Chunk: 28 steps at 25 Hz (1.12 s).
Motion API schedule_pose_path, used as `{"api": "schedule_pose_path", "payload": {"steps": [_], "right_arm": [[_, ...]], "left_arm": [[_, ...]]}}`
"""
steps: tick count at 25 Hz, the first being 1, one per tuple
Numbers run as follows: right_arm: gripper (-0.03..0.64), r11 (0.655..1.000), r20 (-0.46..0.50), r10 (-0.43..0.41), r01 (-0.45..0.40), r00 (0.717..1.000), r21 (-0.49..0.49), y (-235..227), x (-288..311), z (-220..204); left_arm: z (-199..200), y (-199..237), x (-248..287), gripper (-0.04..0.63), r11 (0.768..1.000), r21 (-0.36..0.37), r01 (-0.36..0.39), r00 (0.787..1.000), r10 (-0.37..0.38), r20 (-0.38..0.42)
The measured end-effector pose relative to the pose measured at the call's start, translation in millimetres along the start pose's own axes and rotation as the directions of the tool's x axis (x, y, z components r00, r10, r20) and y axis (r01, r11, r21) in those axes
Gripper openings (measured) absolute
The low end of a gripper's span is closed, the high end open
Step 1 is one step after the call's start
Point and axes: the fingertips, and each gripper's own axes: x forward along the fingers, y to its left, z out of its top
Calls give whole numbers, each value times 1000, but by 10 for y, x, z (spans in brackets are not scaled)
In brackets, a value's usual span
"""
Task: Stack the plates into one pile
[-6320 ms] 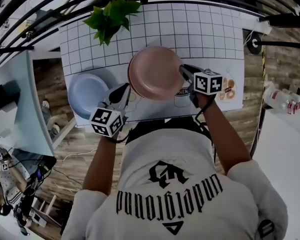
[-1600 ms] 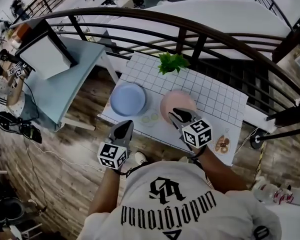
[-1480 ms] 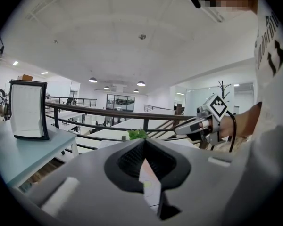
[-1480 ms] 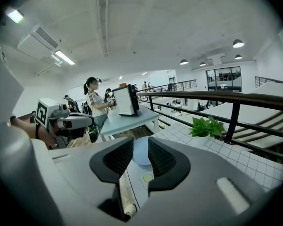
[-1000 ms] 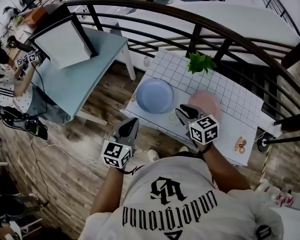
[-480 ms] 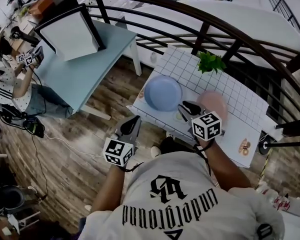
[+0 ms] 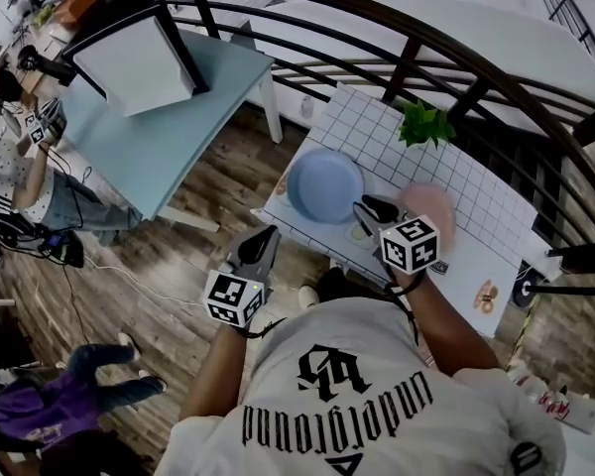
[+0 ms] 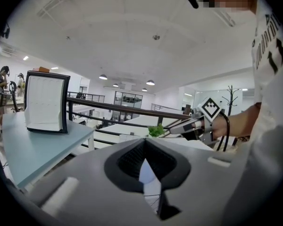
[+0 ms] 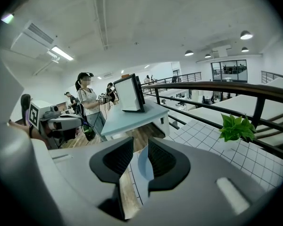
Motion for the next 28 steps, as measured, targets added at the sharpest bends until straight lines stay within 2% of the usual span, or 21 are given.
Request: {"api": "schedule_pose_path", "payload": {"steps": [15, 28], "right_arm": [[98, 997, -101, 10, -2, 995, 82, -714, 528, -103], [98, 983, -250, 52, -5, 967, 185, -1302, 1043, -593]], "left_arm": [[-202, 199, 709, 49, 998, -63, 13, 994, -19, -105], [-587, 358, 1378, 49, 989, -146, 19, 980, -48, -194]]}}
